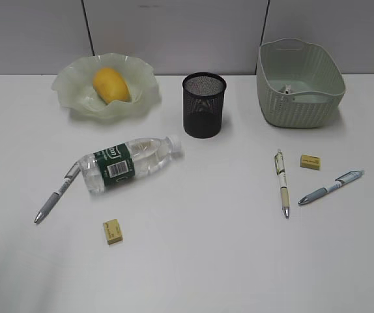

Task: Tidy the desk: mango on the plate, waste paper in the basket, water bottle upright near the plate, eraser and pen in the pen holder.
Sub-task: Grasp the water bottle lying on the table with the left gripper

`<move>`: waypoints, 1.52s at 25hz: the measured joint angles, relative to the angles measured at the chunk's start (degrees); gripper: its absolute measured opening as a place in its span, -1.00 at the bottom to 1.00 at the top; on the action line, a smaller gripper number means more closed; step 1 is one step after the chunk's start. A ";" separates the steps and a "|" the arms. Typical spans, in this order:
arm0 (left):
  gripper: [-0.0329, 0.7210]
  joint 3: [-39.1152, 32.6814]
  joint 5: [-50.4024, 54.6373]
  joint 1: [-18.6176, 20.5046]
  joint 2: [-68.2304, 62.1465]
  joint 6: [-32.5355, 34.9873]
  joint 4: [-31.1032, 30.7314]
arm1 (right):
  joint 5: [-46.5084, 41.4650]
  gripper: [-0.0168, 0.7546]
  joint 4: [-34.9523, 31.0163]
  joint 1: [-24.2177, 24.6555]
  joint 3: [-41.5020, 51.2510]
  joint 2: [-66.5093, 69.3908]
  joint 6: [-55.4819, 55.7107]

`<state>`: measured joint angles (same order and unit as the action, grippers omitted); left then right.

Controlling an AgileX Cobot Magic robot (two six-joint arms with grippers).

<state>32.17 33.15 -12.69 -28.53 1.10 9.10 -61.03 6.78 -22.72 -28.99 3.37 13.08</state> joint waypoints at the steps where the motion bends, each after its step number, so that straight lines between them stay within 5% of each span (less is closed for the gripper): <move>1: 0.54 0.00 -1.15 0.00 -2.53 0.99 0.87 | 0.00 0.37 0.00 0.00 0.00 0.00 0.00; 8: 0.65 1.23 -4.91 0.00 -17.55 10.36 6.89 | 0.06 0.37 0.00 0.00 0.00 0.00 0.00; 16: 0.65 13.41 0.11 -0.40 -33.22 15.07 7.69 | 0.06 0.37 0.00 0.00 0.00 0.00 0.00; 27: 0.66 31.05 8.60 -10.49 -53.64 20.72 7.13 | 0.06 0.37 0.00 0.00 0.00 0.00 0.00; 38: 0.82 49.77 21.01 -14.29 -73.81 25.23 5.94 | 0.06 0.37 0.00 0.00 0.00 0.00 0.00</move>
<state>81.94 54.16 -26.98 -102.34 26.33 15.04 -60.97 6.78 -22.72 -28.99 3.37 13.08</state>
